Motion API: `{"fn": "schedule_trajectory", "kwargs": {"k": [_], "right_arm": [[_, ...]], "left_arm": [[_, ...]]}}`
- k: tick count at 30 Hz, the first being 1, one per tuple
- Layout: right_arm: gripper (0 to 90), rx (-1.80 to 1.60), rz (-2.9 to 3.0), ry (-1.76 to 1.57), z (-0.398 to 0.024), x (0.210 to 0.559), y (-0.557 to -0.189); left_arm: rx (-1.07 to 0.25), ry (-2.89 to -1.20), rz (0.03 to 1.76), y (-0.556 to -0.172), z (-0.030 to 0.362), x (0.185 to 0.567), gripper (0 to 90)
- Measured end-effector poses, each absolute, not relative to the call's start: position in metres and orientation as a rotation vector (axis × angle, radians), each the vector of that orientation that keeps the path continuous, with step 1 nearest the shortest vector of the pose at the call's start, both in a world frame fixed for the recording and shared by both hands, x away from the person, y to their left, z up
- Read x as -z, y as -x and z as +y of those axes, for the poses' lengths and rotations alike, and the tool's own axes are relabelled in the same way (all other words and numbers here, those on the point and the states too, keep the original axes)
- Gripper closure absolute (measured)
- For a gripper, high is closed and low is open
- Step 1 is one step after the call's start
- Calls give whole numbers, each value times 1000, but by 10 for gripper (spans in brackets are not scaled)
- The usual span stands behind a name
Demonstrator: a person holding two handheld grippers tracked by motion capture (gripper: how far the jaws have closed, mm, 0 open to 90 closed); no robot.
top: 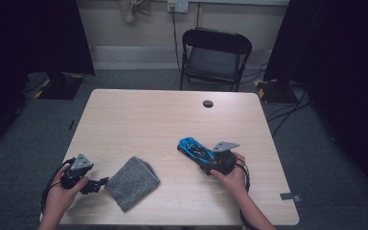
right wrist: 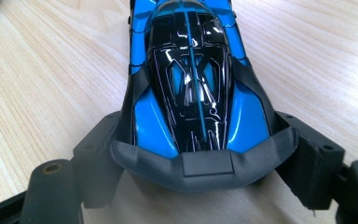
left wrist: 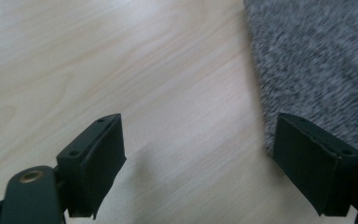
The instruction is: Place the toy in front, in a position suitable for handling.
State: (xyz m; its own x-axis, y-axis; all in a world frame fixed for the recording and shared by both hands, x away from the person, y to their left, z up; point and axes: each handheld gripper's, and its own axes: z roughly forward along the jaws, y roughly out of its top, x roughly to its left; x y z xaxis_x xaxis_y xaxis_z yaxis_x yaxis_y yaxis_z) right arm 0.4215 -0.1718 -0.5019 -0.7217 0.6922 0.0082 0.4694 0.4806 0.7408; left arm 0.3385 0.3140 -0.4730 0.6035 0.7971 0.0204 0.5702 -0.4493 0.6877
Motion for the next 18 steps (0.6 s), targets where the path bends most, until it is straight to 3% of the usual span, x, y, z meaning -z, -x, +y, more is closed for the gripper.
{"fn": "schedule_trajectory", "kwargs": {"k": [18], "right_arm": [[237, -1085, 2438, -986, -172, 502, -422]], "left_arm": [[-330, -2136, 908, -335, 253, 451, 160]]}}
